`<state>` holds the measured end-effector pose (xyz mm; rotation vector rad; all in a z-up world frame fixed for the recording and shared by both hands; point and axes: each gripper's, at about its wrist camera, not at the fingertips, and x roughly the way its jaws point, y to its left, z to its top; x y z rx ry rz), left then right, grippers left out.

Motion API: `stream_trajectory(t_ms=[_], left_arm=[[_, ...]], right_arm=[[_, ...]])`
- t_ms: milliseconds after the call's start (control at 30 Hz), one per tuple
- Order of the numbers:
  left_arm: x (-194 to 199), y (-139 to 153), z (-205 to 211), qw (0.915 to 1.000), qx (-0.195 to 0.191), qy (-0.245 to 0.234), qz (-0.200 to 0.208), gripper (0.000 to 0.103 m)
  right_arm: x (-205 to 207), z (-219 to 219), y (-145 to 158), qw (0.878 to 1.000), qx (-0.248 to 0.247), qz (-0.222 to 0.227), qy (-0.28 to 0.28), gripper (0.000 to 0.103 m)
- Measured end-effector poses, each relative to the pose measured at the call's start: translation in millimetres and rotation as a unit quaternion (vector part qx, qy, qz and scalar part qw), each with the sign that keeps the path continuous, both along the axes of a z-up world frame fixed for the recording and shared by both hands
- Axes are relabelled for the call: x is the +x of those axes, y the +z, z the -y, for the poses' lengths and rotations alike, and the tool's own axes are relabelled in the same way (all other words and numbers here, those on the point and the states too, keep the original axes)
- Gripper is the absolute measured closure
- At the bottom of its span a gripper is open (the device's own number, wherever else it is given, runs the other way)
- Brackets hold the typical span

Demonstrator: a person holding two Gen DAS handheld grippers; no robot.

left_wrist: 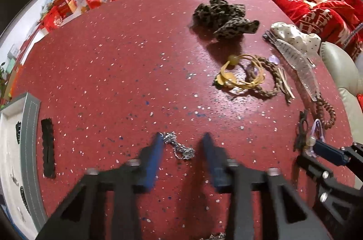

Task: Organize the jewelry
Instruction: 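Grasp the small silver charm with the left tool while the right tool grasps the lavender pearl hair tie, then carry the silver charm and lavender hair tie over the white tray with both tools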

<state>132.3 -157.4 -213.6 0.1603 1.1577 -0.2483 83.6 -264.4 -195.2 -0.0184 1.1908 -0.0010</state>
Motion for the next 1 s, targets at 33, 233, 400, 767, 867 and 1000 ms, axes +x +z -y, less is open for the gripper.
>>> stream_trajectory(t_ms=[33,233,400,767,867,1000], left_arm=[[0,1,-1,1.0000,-0.001,-0.001,0.000,0.091],[-1,14,-15,0.9996,-0.028,-0.004,-0.001,0.090],[-8,34,-29,0.9987,-0.051,-0.001,0.001,0.090],[-38,62,-70,0.9971,-0.075,0.010,-0.005,0.090],[-47,70,-82,0.9973,-0.073,0.011,-0.006,0.090],[-56,80,-97,0.9972,-0.072,0.018,-0.007,0.090]], right_arm=[[-1,2,0,1.000,0.006,-0.001,-0.004,0.077],[-6,16,5,0.998,0.050,-0.002,-0.034,0.078],[-13,29,11,0.992,0.105,-0.009,-0.068,0.078],[-27,25,27,0.985,0.144,-0.023,-0.093,0.078],[-33,18,33,0.984,0.150,-0.027,-0.093,0.078],[-40,6,43,0.983,0.155,-0.031,-0.090,0.078]])
